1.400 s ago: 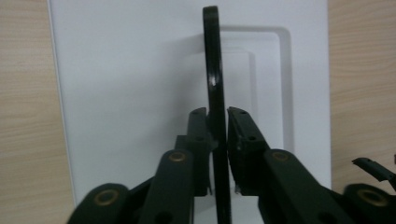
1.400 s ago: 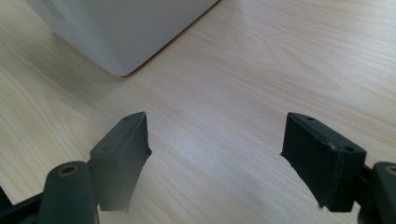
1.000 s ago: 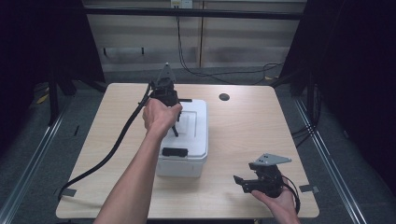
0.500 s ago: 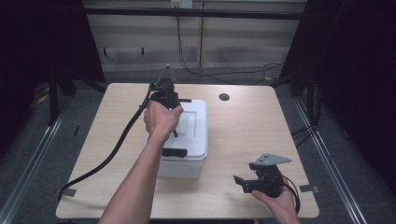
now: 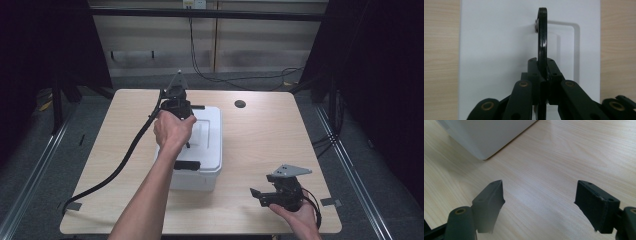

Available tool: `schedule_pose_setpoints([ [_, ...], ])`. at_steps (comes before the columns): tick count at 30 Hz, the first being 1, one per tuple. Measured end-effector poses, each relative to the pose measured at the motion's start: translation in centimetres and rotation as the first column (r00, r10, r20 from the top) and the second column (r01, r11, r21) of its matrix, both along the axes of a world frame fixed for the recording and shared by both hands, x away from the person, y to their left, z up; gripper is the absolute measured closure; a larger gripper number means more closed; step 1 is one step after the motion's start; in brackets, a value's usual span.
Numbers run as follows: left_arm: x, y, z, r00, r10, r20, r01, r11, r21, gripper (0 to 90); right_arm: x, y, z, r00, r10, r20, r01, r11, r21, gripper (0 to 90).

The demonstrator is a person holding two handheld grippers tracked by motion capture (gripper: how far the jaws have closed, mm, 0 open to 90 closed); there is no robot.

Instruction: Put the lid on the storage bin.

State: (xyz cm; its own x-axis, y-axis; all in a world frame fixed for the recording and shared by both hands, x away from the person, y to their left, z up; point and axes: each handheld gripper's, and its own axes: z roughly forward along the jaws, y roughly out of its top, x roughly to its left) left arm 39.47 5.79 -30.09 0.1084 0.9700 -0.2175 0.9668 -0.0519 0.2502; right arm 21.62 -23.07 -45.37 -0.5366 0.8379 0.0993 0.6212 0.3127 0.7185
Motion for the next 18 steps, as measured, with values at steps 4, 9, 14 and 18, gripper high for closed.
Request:
schedule_pose_setpoints([
  [4, -0.1, -0.3, -0.5, 1.0, -0.001, -0.007, 0.002, 0.9999, 0.016, 84.8, 0.0, 0.0, 0.0, 1.0, -0.002, -0.003, 0.002, 1.0, 0.0, 22.5],
  [9, 0.0, -0.3, -0.9, 1.0, 0.003, -0.009, -0.003, 0.9998, 0.019, 84.7, 0.0, 0.0, 0.0, 1.0, 0.003, 0.001, -0.003, 1.0, -0.001, 22.5],
  [14, 0.6, 0.1, -1.1, 0.9999, -0.002, -0.014, 0.001, 0.9996, -0.027, 84.2, -0.1, 0.0, 0.0, 1.0, 0.003, 0.002, -0.003, 1.0, 0.001, 22.5],
  [18, 1.1, 0.8, -1.8, 0.9993, -0.015, -0.033, 0.014, 0.9997, -0.022, 77.4, 0.0, 0.0, 0.0, 1.0, 0.006, 0.004, -0.006, 1.0, 0.0, 22.5],
])
